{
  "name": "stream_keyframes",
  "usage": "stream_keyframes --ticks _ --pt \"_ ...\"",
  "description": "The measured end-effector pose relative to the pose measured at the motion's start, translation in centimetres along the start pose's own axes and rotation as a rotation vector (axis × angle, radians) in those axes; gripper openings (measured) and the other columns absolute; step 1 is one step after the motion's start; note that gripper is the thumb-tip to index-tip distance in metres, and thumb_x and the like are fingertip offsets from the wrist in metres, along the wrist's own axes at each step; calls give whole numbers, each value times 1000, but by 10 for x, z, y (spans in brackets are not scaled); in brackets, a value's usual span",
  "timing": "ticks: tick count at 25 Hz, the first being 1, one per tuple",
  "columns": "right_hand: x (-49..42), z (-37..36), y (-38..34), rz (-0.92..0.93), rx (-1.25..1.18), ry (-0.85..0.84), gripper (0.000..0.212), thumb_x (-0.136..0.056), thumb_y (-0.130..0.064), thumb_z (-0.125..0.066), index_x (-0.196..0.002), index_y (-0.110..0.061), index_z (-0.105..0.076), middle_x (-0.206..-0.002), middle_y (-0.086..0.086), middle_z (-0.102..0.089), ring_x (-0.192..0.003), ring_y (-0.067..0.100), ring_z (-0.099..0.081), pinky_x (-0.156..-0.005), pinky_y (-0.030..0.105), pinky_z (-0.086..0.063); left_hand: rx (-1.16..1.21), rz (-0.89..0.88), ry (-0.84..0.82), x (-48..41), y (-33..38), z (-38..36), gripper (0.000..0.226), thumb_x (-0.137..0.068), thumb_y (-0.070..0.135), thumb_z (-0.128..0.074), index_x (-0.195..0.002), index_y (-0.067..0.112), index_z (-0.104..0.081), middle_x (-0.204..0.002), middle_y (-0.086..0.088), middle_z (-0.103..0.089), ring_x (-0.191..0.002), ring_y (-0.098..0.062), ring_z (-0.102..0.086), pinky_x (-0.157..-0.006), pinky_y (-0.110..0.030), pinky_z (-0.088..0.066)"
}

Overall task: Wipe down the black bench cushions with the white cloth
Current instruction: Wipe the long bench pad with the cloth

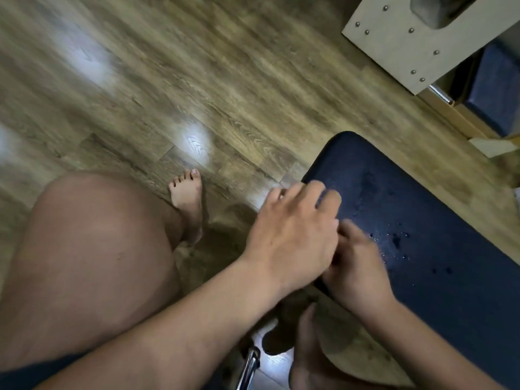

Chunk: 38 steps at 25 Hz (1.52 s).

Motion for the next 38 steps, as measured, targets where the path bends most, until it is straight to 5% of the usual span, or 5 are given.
stream_keyframes --ticks 8,13,20,29,38 --pt "-87 20 83 -223 212 128 27 -91 -45 -55 -114 -36 -68 -102 1 -65 -88 30 -64 -69 35 -50 17 73 -103 -25 -5 -70 60 -98 44 -27 -147 10 -37 -159 -12 -29 -150 -26 -20 -119 -57 -14" --pt "-107 25 86 -333 71 171 29 -93 -44 -51 -108 -27 -69 -101 7 -66 -89 34 -63 -72 37 -52 52 181 -1 -22 -9 -73 56 -95 40 -34 -139 7 -46 -152 -12 -42 -142 -27 -37 -118 -51 -24" --pt "36 6 36 23 23 4 17 -73 -42 -65 -89 -38 -68 -77 -10 -54 -56 12 -59 -39 25 -43 16 250 12 -24 -11 -80 52 -89 35 -38 -131 8 -55 -143 -7 -53 -127 -27 -52 -107 -43 -36" --pt "-122 32 120 -362 130 187 26 -96 -39 -47 -109 -28 -66 -104 8 -56 -90 36 -60 -69 35 -43 -55 265 12 -26 -7 -81 55 -81 32 -44 -126 6 -60 -140 -10 -56 -121 -30 -57 -102 -49 -45" --pt "19 17 62 49 98 25 25 -81 -48 -46 -97 -45 -65 -80 -8 -55 -55 17 -61 -42 29 -47 -79 244 16 -26 -10 -84 54 -79 33 -45 -125 8 -60 -138 -9 -57 -119 -29 -57 -101 -45 -45"
Point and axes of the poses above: each hand's wrist, its own x-axis away from the middle knuckle, its own z-axis out of the back of the hand, y = z × x, the point moved 1 cm from there along -x, towards the middle knuckle
